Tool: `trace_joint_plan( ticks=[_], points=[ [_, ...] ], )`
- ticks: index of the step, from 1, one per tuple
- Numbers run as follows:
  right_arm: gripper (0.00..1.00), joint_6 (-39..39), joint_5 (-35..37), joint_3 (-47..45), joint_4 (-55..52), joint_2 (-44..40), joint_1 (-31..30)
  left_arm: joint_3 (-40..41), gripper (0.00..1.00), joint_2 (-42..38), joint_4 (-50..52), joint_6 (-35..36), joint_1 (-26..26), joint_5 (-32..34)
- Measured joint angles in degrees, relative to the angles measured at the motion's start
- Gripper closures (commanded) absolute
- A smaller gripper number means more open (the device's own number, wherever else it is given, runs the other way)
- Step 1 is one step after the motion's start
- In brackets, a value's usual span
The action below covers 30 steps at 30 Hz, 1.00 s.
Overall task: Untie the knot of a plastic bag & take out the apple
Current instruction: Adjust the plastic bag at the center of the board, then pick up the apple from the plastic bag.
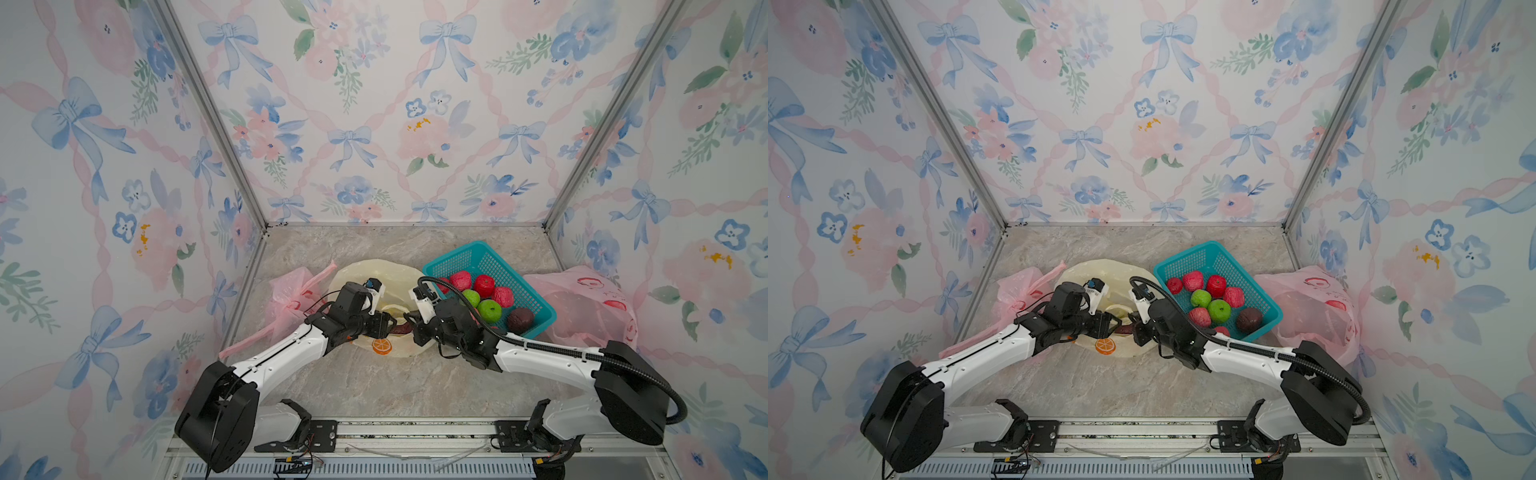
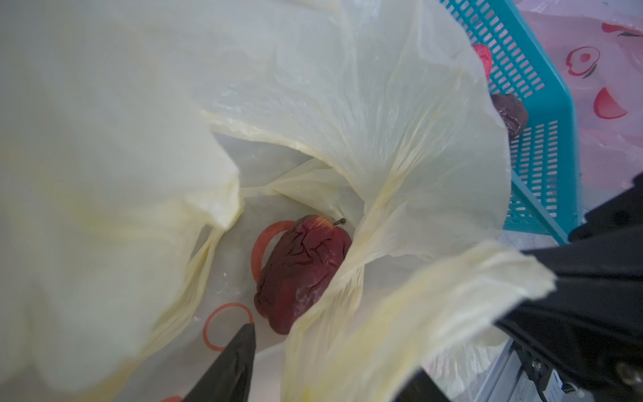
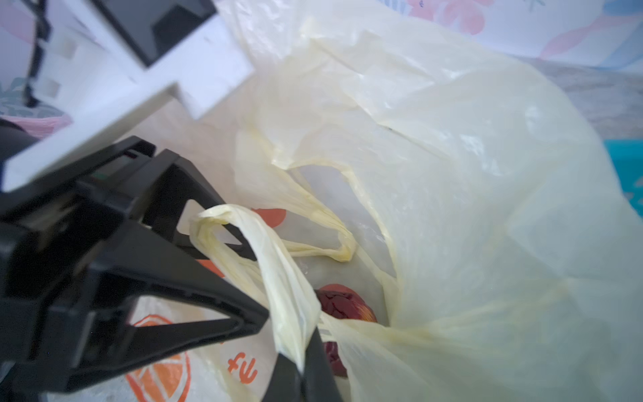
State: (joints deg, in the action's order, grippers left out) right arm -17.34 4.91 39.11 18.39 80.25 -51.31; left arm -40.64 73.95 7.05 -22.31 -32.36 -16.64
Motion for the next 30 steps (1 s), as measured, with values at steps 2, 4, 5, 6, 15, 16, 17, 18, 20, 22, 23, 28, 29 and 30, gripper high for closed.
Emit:
trace_joint_plan(
  ticks=[2, 4, 5, 6, 15, 16, 17, 18, 20, 22, 23, 28, 29, 30],
  points=[
    [1.0, -3.7, 0.9, -2.3, 1.0, -0.8, 1.7, 0.0, 0.41, 1.3, -1.1, 0.3, -0.8, 0.3],
    [1.0, -6.7, 1.7, -2.8, 1.0, -1.1, 2.9, 0.0, 0.39, 2.3, -2.3, 0.7, -1.5, 0.3],
    [1.0, -8.2, 2.0, -2.8, 1.0, -1.2, 3.3, 0.0, 0.39, 3.0, -2.8, 0.9, -2.1, 0.3],
    [1.0, -10.1, 2.3, -2.8, 0.9, -1.3, 3.8, -0.1, 0.39, 3.7, -3.2, 1.1, -2.5, 0.3],
    [1.0, -24.1, 5.7, -8.6, 0.3, -6.8, 7.1, -1.9, 0.37, 7.4, -5.1, 3.3, -5.9, 2.1],
    [1.0, -24.9, 6.4, -9.5, 0.2, -7.9, 7.1, -1.9, 0.37, 7.4, -5.4, 3.5, -6.1, 2.3],
    [1.0, -25.7, 7.2, -10.1, -0.1, -9.0, 7.1, -1.9, 0.36, 7.6, -5.9, 3.7, -6.3, 2.3],
    [1.0, -26.2, 7.9, -10.3, -0.6, -9.8, 7.1, -1.9, 0.35, 7.9, -6.5, 3.8, -6.4, 2.5],
    [1.0, -26.6, 8.9, -10.3, -0.7, -10.4, 7.0, -1.9, 0.32, 9.2, -7.8, 3.9, -6.8, 2.8],
    [1.0, -26.8, 9.2, -10.3, -0.8, -10.5, 7.0, -2.0, 0.31, 11.3, -8.9, 3.9, -7.2, 3.2],
    [1.0, -26.9, 9.2, -10.3, -0.9, -10.5, 7.0, -2.1, 0.3, 12.6, -9.3, 3.9, -7.4, 3.3],
    [1.0, -27.5, 9.3, -10.8, -0.9, -10.6, 7.0, -3.1, 0.29, 18.1, -10.2, 3.9, -7.9, 3.8],
    [1.0, -27.5, 9.3, -11.0, -0.9, -10.6, 7.0, -3.2, 0.29, 18.7, -10.4, 3.9, -8.1, 3.8],
    [1.0, -27.5, 9.3, -11.1, -1.0, -10.6, 7.0, -3.3, 0.29, 19.0, -10.6, 3.9, -8.2, 3.8]
  ],
)
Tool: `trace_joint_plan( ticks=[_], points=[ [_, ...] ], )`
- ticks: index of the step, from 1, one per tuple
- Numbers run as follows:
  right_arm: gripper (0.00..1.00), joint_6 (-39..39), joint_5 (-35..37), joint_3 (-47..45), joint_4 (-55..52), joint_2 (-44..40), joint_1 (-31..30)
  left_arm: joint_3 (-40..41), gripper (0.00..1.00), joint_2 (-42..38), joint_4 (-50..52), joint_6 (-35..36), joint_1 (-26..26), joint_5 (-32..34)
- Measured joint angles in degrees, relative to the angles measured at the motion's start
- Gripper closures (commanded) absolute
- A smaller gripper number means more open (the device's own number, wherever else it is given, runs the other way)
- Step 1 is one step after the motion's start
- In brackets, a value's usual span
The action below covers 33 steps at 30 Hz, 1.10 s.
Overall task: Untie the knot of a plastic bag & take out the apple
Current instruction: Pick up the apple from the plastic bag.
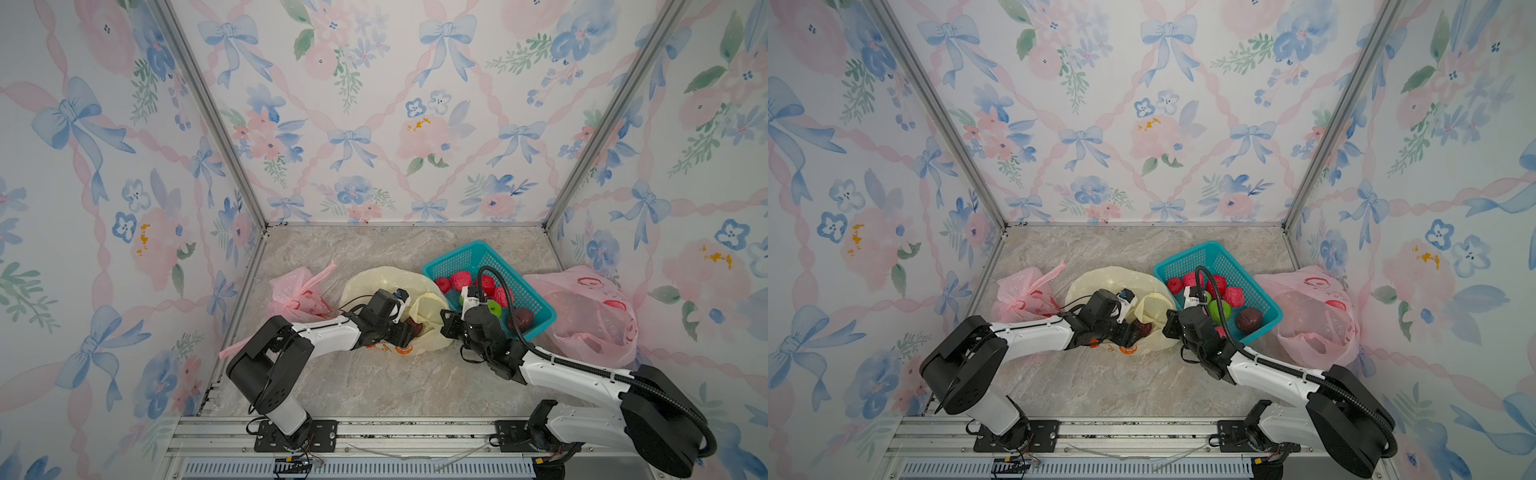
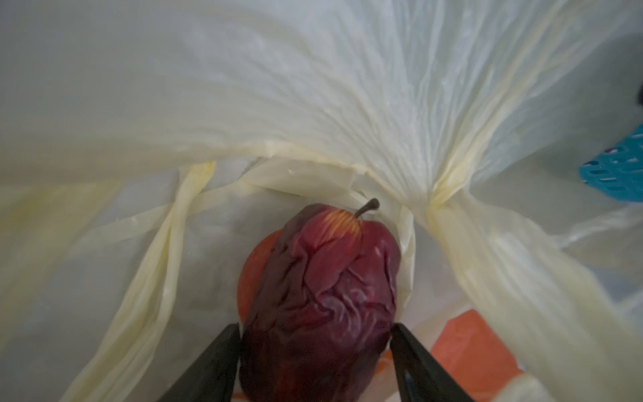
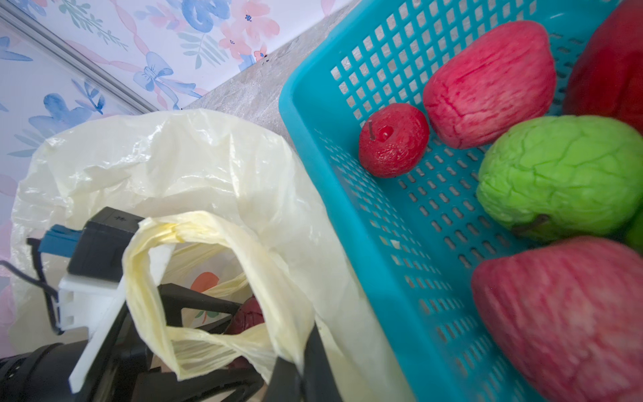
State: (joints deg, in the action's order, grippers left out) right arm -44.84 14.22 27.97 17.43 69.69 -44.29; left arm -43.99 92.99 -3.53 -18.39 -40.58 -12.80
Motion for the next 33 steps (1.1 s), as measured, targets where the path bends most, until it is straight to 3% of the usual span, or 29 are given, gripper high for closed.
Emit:
trace_joint_plan(
  ticks=[13, 22, 26, 33],
  points=[
    [1.0, -0.2, -1.8, -0.1, 0.2, 2.0, 0.0, -3.9, 0.29, 4.1, -2.6, 0.2, -1.5, 2.8],
    [1.0, -0.1, -2.0, -0.1, 0.1, 2.0, 0.0, -5.0, 0.52, 6.8, -3.3, 1.0, -1.5, 4.7],
    [1.0, 0.1, -1.9, -0.1, -0.1, 1.7, 0.0, -4.8, 0.5, 4.5, -1.4, 0.9, -1.4, 6.0],
    [1.0, 2.6, -0.8, 0.8, -2.1, 0.4, 0.0, -4.8, 0.49, -7.0, 4.0, 2.0, 0.0, 5.3]
  ],
)
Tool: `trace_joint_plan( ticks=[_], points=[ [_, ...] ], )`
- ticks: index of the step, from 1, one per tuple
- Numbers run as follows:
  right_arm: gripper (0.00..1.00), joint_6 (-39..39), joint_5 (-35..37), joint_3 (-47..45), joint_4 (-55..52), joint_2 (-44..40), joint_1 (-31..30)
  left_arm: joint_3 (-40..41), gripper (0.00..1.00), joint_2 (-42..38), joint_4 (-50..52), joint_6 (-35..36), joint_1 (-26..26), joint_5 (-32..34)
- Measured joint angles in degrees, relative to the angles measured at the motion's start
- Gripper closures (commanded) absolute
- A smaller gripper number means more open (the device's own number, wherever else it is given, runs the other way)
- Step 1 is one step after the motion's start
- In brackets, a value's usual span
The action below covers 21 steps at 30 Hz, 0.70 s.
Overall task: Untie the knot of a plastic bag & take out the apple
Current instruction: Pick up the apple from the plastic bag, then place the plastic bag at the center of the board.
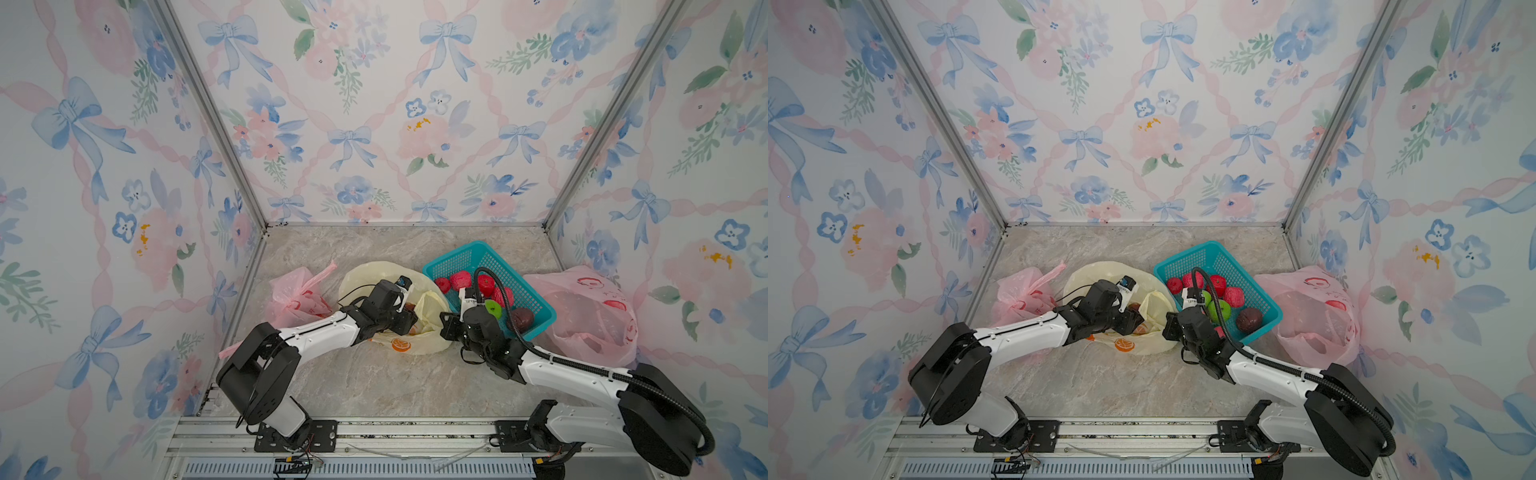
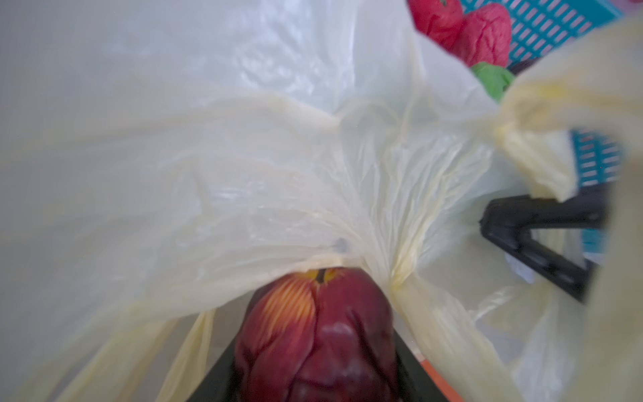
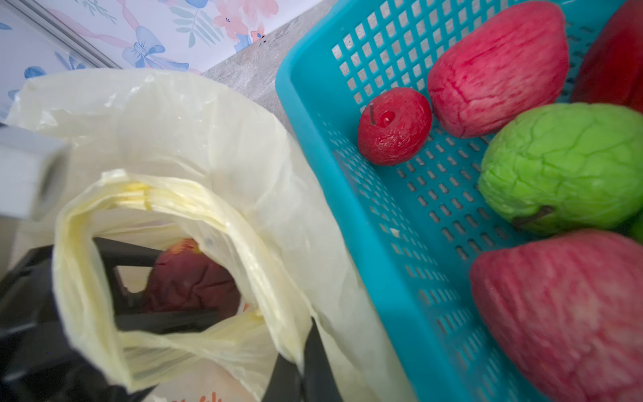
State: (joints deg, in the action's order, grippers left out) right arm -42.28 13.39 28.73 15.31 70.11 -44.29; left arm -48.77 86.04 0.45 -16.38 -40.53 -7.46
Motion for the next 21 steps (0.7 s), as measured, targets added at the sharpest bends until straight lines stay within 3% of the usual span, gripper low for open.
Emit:
trace_joint_plan(
  ticks=[12, 21],
  points=[
    [1.0, 7.8, 3.0, 3.9, -2.8, 0.3, -2.4, 2.4, 0.48, -14.8, 5.9, -1.2, 9.4, -11.0],
    [1.0, 15.0, 6.8, 10.3, -5.3, 0.9, -4.2, 2.0, 0.46, -20.3, 10.0, -1.8, 14.4, -19.9]
  ],
)
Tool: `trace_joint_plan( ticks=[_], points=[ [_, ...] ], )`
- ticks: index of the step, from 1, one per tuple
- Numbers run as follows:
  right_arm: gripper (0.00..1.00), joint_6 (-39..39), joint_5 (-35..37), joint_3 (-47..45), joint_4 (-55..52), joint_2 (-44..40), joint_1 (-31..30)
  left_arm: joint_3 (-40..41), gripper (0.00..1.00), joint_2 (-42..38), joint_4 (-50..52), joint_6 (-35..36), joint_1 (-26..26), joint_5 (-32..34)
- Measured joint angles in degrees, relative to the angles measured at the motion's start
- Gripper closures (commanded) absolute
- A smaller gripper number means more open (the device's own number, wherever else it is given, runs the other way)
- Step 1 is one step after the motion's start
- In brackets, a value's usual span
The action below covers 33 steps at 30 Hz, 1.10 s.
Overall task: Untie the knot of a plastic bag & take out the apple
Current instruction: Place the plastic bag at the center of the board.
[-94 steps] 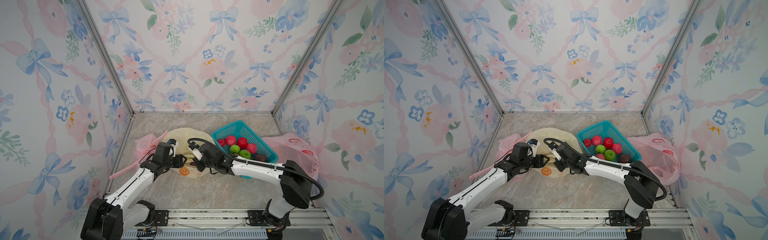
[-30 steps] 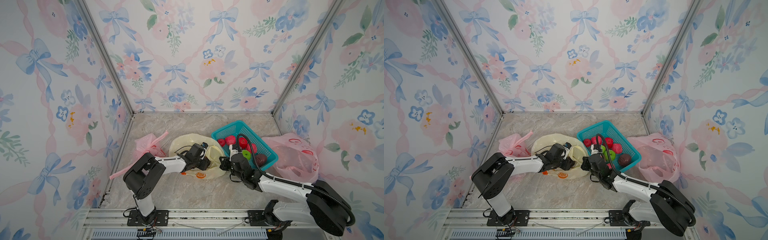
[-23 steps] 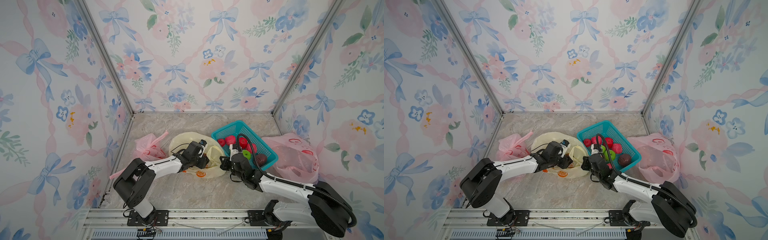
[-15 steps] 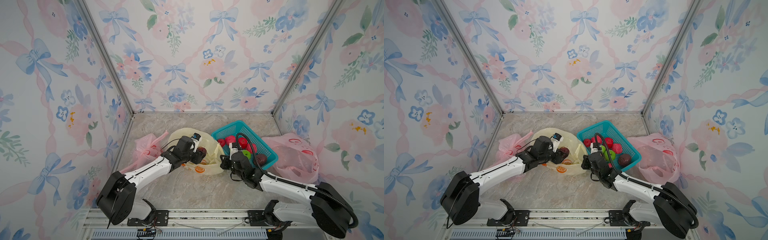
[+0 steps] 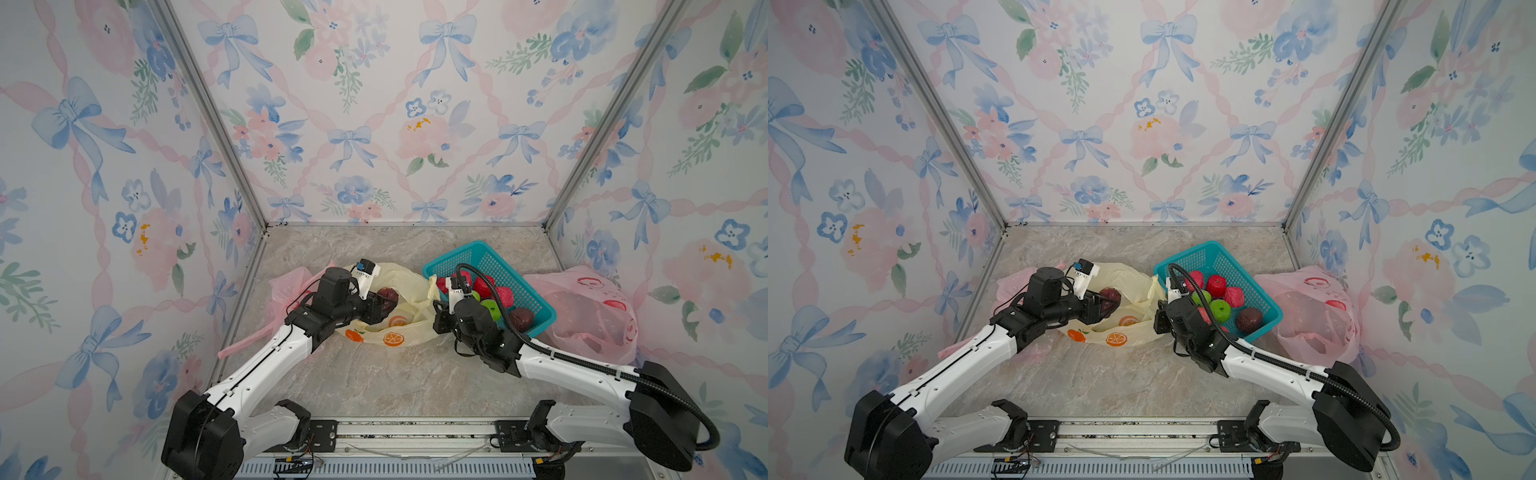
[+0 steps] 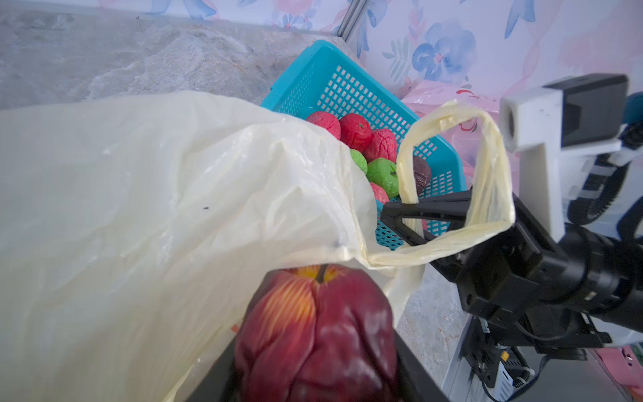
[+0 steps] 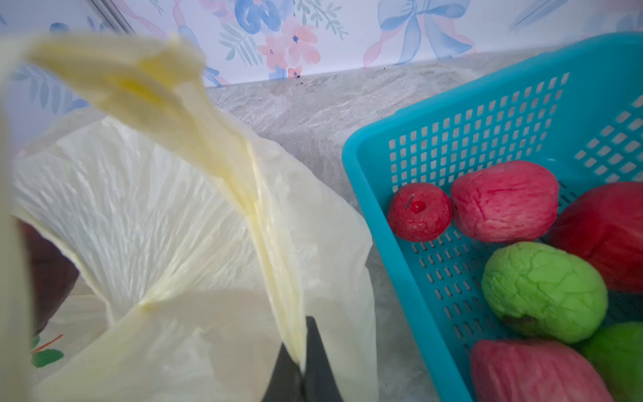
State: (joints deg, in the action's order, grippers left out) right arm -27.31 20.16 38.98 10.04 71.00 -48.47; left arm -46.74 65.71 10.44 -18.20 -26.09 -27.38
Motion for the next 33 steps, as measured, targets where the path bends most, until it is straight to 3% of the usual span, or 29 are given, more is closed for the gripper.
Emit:
trace_joint_plan(
  ticks=[11, 21, 33],
  points=[
    [1.0, 4.7, -1.4, 12.5, 2.3, 6.0, 2.8, -1.8, 0.47, 4.3, 7.5, 2.9, 1.0, -9.0],
    [1.0, 5.3, -8.3, 15.3, 1.7, 19.9, 3.0, -6.8, 0.44, -4.8, 9.5, 4.0, 5.6, -10.9],
    [1.0, 6.2, -9.0, 17.9, 0.4, 21.0, 6.2, -8.1, 0.44, -4.3, 12.0, 5.2, 12.4, -17.0]
  ],
)
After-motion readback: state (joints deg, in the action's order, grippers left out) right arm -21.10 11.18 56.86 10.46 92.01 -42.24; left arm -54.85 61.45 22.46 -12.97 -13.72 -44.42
